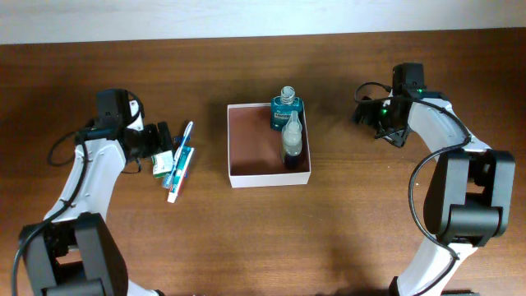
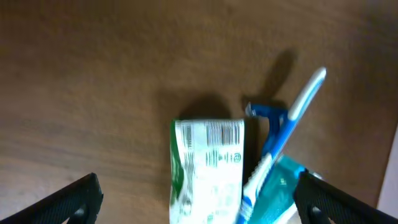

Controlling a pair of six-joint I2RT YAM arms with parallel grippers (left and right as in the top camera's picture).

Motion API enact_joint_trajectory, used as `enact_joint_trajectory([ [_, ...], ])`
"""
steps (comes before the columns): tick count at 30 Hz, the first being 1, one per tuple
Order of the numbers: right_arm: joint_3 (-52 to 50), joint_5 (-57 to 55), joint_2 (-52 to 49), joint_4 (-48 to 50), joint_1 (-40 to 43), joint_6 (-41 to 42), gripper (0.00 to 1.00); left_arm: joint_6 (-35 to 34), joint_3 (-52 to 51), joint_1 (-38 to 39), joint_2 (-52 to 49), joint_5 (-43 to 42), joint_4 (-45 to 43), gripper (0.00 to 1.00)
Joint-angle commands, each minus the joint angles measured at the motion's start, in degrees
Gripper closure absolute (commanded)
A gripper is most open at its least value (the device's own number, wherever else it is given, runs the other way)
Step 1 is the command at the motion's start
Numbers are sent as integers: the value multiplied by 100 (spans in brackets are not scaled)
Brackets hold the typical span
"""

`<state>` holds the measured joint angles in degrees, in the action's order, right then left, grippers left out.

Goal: Pack container
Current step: 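Move the left gripper down onto the green Dettol soap bar and grasp it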

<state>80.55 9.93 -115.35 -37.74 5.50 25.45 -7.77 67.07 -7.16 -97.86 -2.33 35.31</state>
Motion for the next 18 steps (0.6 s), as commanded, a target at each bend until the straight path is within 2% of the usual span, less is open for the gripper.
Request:
enact_joint_trajectory([
  [1, -11, -55, -44, 2, 20, -15, 1, 52, 48, -13, -267, 129, -184, 1],
  [9, -11, -55, -44, 0, 20, -15, 1, 354, 48, -9, -798, 125, -605, 1],
  [18, -11, -55, -44, 0, 20, -15, 1, 544, 48, -9, -1069, 125, -623, 3],
])
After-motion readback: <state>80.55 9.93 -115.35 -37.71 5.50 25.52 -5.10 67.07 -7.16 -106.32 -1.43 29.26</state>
